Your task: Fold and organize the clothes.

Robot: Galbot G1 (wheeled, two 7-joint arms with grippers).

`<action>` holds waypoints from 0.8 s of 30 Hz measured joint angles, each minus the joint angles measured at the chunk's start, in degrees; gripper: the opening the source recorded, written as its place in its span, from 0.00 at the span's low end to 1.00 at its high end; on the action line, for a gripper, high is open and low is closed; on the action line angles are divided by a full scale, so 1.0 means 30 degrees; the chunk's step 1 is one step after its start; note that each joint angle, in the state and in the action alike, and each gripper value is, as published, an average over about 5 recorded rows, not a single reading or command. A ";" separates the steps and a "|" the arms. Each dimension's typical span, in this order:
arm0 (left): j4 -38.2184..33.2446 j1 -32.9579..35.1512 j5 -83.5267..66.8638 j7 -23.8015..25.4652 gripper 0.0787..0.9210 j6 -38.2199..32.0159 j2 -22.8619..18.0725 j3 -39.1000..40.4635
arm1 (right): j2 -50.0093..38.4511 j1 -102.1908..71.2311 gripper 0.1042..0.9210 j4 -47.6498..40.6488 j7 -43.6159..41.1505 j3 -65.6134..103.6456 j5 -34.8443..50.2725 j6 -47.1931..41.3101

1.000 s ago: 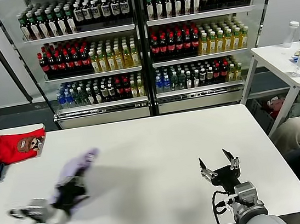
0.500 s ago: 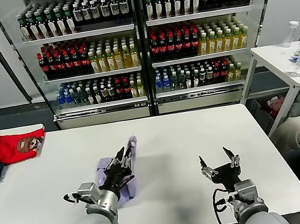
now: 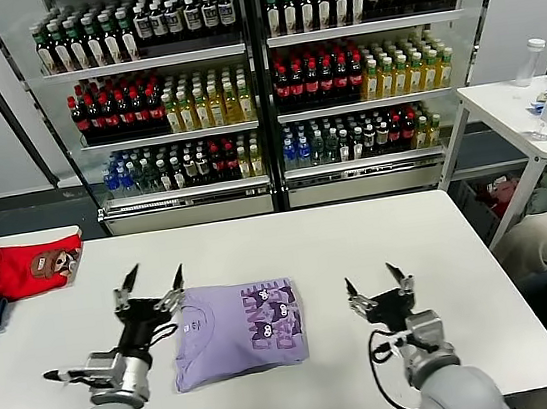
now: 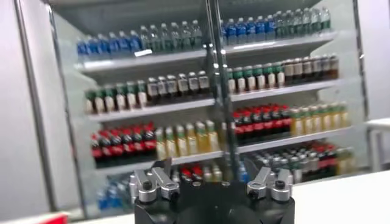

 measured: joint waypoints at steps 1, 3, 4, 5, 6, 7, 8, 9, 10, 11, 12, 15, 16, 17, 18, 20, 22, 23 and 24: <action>0.0072 0.0153 0.0250 0.0101 0.86 -0.0252 0.0051 -0.0191 | 0.0216 0.0262 0.88 -0.0255 0.0134 -0.0363 0.0308 -0.0027; 0.0214 0.0428 0.0688 0.0254 0.88 -0.0682 0.0107 -0.0491 | 0.0656 0.0776 0.88 -0.0821 0.0394 -0.1127 0.0879 -0.0075; 0.0276 0.0555 0.0882 0.0322 0.88 -0.0862 0.0117 -0.0611 | 0.0871 0.1020 0.88 -0.1129 0.0526 -0.1494 0.1142 -0.0097; 0.0322 0.0665 0.1060 0.0376 0.88 -0.1009 0.0115 -0.0718 | 0.1090 0.1268 0.88 -0.1464 0.0672 -0.1852 0.1412 -0.0120; 0.0352 0.0764 0.1221 0.0424 0.88 -0.1138 0.0102 -0.0811 | 0.1311 0.1514 0.88 -0.1817 0.0833 -0.2186 0.1687 -0.0141; 0.0368 0.0854 0.1367 0.0473 0.88 -0.1255 0.0081 -0.0886 | 0.1521 0.1743 0.88 -0.2169 0.1007 -0.2483 0.1958 -0.0161; 0.0377 0.0931 0.1506 0.0520 0.88 -0.1366 0.0050 -0.0944 | 0.1726 0.1964 0.88 -0.2527 0.1193 -0.2755 0.2230 -0.0178; 0.0388 0.0994 0.1635 0.0561 0.88 -0.1473 0.0015 -0.0987 | 0.1925 0.2171 0.88 -0.2878 0.1380 -0.3015 0.2498 -0.0192; 0.0405 0.1049 0.1747 0.0603 0.88 -0.1577 -0.0021 -0.1014 | 0.2096 0.2354 0.88 -0.3202 0.1559 -0.3246 0.2747 -0.0205; 0.0434 0.1090 0.1850 0.0642 0.88 -0.1673 -0.0049 -0.1035 | 0.2239 0.2517 0.88 -0.3501 0.1734 -0.3453 0.2980 -0.0217; 0.0473 0.1120 0.1944 0.0677 0.88 -0.1762 -0.0068 -0.1060 | 0.2358 0.2661 0.88 -0.3774 0.1903 -0.3641 0.3195 -0.0227; 0.0583 0.1191 0.2141 0.0748 0.88 -0.1936 -0.0056 -0.1180 | 0.2587 0.2969 0.87 -0.4404 0.2381 -0.4058 0.3771 -0.0257; 0.0597 0.1215 0.2173 0.0759 0.88 -0.1963 -0.0044 -0.1219 | 0.2643 0.3036 0.86 -0.4574 0.2524 -0.4160 0.3948 -0.0263; 0.0593 0.1237 0.2178 0.0764 0.88 -0.1965 -0.0039 -0.1247 | 0.2697 0.3089 0.84 -0.4727 0.2650 -0.4249 0.4114 -0.0269; 0.0568 0.1252 0.2152 0.0758 0.88 -0.1943 -0.0040 -0.1259 | 0.2754 0.3139 0.81 -0.4874 0.2761 -0.4328 0.4274 -0.0271; 0.0495 0.1255 0.2044 0.0739 0.88 -0.1857 -0.0063 -0.1250 | 0.2892 0.3261 0.74 -0.5156 0.2942 -0.4451 0.4587 -0.0273; 0.0432 0.1240 0.1897 0.0722 0.88 -0.1731 -0.0092 -0.1212 | 0.3039 0.3410 0.68 -0.5417 0.3084 -0.4529 0.4889 -0.0273; 0.0419 0.1233 0.1826 0.0718 0.88 -0.1665 -0.0102 -0.1190 | 0.3110 0.3484 0.63 -0.5530 0.3153 -0.4553 0.5039 -0.0273; 0.0415 0.1231 0.1753 0.0713 0.88 -0.1594 -0.0111 -0.1165 | 0.3172 0.3546 0.60 -0.5624 0.3211 -0.4571 0.5178 -0.0273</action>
